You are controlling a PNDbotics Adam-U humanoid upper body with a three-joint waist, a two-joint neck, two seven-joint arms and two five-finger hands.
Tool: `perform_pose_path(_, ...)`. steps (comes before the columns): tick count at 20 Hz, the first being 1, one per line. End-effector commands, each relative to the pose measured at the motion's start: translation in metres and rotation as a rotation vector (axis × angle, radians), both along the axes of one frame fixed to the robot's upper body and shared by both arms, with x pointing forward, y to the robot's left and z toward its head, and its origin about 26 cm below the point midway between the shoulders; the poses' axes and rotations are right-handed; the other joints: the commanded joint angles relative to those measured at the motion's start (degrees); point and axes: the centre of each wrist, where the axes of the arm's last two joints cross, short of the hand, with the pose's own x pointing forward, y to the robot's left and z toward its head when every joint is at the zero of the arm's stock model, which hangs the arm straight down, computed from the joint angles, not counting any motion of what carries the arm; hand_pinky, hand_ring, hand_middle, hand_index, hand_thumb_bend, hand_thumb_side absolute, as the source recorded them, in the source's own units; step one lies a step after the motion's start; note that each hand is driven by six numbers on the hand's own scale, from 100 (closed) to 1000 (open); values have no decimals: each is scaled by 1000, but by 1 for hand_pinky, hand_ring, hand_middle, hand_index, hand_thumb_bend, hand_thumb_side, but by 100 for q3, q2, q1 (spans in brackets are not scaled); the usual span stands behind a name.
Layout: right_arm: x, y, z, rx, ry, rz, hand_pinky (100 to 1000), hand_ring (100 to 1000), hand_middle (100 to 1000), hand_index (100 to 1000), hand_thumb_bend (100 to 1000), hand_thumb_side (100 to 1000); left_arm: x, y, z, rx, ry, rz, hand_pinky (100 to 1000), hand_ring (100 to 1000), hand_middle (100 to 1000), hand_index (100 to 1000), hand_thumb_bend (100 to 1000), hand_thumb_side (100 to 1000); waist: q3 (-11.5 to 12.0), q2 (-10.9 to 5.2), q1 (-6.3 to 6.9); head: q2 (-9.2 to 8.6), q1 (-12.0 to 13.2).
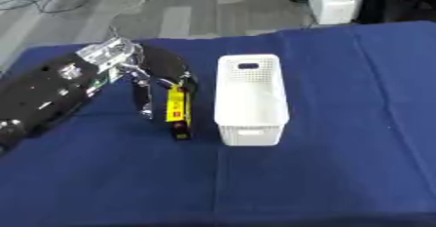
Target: Pick up objects on the table and place them in the box.
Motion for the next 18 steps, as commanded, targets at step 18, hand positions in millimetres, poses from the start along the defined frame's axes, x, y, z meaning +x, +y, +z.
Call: perform_pose_path(18, 2, 1, 15, -4, -25, 24, 100, 100, 100, 191, 100, 1000, 11, -1, -2, 20, -76, -106, 630, 685, 710, 753, 592, 360, -104, -32, -27, -119, -123)
